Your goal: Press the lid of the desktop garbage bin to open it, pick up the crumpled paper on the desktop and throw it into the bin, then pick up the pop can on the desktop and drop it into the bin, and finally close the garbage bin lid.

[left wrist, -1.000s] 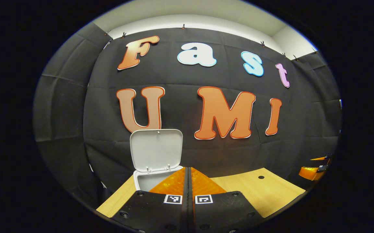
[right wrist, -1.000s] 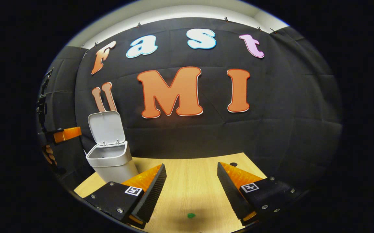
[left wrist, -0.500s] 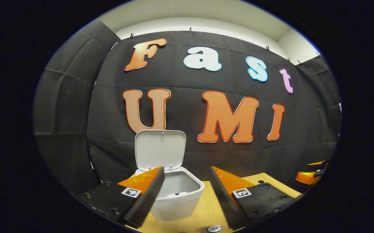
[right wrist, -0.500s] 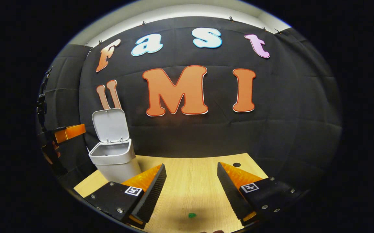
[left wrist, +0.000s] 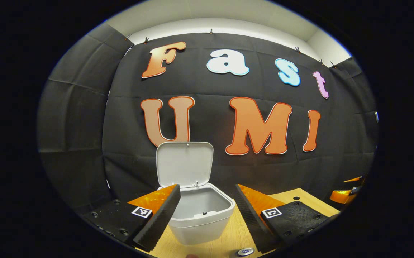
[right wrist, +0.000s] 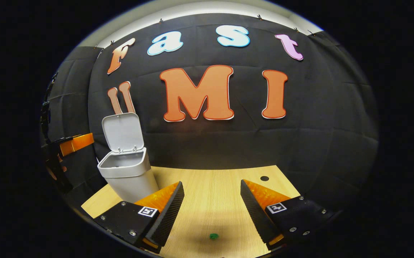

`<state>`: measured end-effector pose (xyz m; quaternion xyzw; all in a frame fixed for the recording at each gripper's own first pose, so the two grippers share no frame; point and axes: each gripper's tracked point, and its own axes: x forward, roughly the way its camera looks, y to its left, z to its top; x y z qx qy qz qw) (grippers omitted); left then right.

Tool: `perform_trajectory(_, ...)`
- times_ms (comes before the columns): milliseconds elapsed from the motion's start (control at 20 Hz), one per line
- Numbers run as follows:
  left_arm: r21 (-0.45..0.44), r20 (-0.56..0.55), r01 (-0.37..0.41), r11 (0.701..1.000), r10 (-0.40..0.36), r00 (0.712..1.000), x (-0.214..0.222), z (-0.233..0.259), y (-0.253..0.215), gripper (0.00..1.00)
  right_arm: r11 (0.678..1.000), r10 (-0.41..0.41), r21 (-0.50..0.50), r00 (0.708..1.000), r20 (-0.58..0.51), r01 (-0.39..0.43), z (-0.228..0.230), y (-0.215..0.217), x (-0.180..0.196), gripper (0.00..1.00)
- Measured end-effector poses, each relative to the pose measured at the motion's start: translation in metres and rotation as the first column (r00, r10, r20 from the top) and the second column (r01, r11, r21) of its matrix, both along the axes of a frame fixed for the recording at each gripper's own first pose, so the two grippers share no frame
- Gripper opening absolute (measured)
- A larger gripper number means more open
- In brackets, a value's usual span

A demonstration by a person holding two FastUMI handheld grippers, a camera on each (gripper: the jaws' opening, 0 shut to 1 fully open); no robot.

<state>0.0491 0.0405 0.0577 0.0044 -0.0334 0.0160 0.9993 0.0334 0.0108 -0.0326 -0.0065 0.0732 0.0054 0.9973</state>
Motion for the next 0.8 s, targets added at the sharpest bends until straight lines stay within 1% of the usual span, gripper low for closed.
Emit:
perform_trajectory(100,-0.005,-0.006,0.002,1.000,-0.002,1.000,0.002,-0.002,0.001,0.95,1.000,-0.007,-0.014,0.999,-0.044,0.006,-0.017,-0.003,0.005,0.94)
perform_trajectory(200,0.000,-0.008,-0.002,1.000,0.002,1.000,0.005,-0.005,0.003,0.95,1.000,-0.015,-0.007,0.994,-0.106,0.015,-0.042,-0.009,0.013,0.94)
perform_trajectory(300,0.024,0.016,-0.030,0.999,0.029,0.999,0.006,-0.002,0.011,0.95,0.999,-0.024,0.019,0.987,-0.161,0.028,-0.066,-0.013,0.016,0.94)
perform_trajectory(400,0.055,0.034,-0.037,0.998,0.036,0.999,0.006,0.001,0.013,0.95,0.999,-0.039,0.003,0.979,-0.201,0.040,-0.091,-0.018,0.024,0.95)
perform_trajectory(450,0.060,0.041,-0.043,0.997,0.041,0.998,0.006,0.003,0.016,0.95,0.999,-0.043,-0.016,0.971,-0.237,0.040,-0.109,-0.020,0.026,0.95)
perform_trajectory(500,0.061,0.043,-0.028,0.998,0.025,0.999,0.007,0.003,0.014,0.95,0.999,-0.043,-0.023,0.957,-0.287,0.038,-0.130,-0.020,0.027,0.95)
perform_trajectory(600,0.041,0.046,0.018,0.999,-0.020,0.999,0.009,0.003,0.007,0.95,0.999,-0.040,-0.029,0.937,-0.348,0.031,-0.158,-0.019,0.028,0.95)
perform_trajectory(700,0.014,0.021,0.040,0.999,-0.040,0.999,0.014,-0.007,0.005,0.95,0.998,-0.050,-0.053,0.915,-0.401,0.031,-0.186,-0.020,0.029,0.95)
perform_trajectory(800,-0.005,-0.015,0.042,0.999,-0.042,0.999,0.022,-0.020,0.009,0.95,0.996,-0.065,-0.080,0.885,-0.462,0.031,-0.214,-0.023,0.033,0.95)
